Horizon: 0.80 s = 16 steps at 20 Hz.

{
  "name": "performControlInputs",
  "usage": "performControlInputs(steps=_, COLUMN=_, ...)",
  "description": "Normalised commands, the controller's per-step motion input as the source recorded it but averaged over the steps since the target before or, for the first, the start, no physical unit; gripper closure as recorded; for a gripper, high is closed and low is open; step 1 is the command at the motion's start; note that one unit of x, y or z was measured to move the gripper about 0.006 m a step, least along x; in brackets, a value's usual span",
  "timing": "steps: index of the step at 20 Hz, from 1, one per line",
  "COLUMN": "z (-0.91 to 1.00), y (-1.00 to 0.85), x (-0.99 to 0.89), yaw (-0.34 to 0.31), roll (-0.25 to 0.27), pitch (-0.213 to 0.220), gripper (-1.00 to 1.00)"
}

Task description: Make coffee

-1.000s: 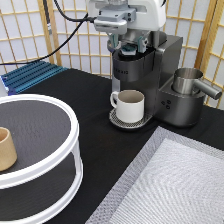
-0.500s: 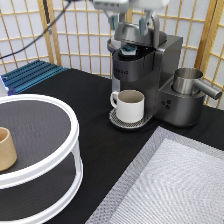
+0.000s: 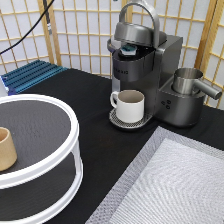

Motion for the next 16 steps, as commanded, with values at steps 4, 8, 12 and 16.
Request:
performControlInputs(steps=4, z=-0.28, y=-0.11, x=-0.12, yaw=-0.002, roll=-0.087, pitch=0.024, gripper=-1.00)
performControlInputs(steps=8, z=-0.30, y=-0.23, x=-0.32, yaw=-0.025, roll=-0.057, pitch=0.000, gripper=-1.00)
performControlInputs(steps=12, z=-0.38, y=-0.11, x=-0.19, yaw=-0.008, roll=-0.047, pitch=0.000, gripper=-1.00)
performControlInputs(steps=16, z=-0.24, y=0.01, x=-0.03, yaw=0.000, roll=-0.048, pitch=0.000, gripper=-1.00)
